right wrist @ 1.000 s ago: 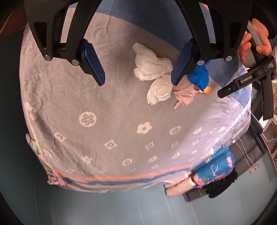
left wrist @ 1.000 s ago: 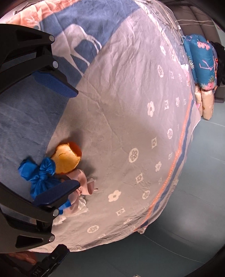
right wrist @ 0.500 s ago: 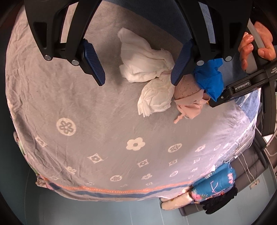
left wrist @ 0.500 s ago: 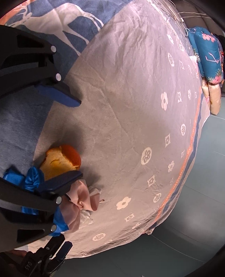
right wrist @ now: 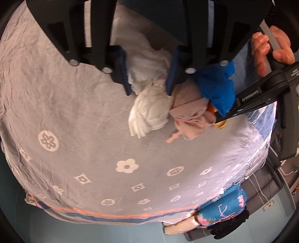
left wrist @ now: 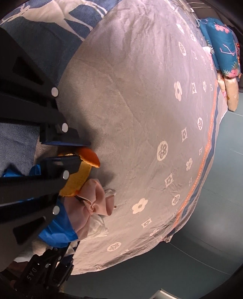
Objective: Collect trash
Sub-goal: 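Grasp the orange peel with the left tool while the right tool grasps the white tissue, then lift the orange peel and white tissue with both tools and carry them over the yellow bin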
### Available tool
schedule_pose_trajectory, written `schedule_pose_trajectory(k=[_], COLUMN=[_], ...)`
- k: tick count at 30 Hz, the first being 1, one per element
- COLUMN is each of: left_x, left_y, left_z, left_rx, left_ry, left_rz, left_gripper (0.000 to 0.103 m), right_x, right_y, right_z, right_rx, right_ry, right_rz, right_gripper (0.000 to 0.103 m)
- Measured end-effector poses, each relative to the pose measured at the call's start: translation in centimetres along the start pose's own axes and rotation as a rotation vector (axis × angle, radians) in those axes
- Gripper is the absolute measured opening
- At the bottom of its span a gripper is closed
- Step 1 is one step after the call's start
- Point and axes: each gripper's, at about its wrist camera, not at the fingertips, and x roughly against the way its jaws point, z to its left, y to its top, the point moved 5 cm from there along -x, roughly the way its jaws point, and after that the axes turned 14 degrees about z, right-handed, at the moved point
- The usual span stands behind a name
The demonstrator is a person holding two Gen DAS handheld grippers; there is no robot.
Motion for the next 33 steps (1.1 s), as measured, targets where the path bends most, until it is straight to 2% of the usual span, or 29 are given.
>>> schedule_pose_trajectory(k=[2, 8, 20, 33], left_x=[0.2, 1.1, 4.8, 11.3], left_y=[0.0, 0.1, 0.1, -1.1], left_z=[0.1, 1.1, 1.7, 1.5], left_rx=[0.005, 0.042, 0.072, 0.072], left_ry=[-0.004, -0.025, -0.018, 0.005], left_rz=[-0.006, -0.017, -0.086, -0.180], left_gripper=[0.007, 0.007, 0.007, 0.007], right_x=[0.1, 1.2, 6.5, 12.8], right_y=[-0.1, -0.2, -0.3, -2.4], right_z=[0.5, 0.5, 0.7, 1.6], right_rx=[0.013, -0.011, -0.022, -0.008], right_ry=[-0.001, 0.035, 0.051, 0.093], right_rz=[-0.006, -0.019, -0.114, -0.197], right_gripper=[0.020, 0.013, 0.012, 0.012])
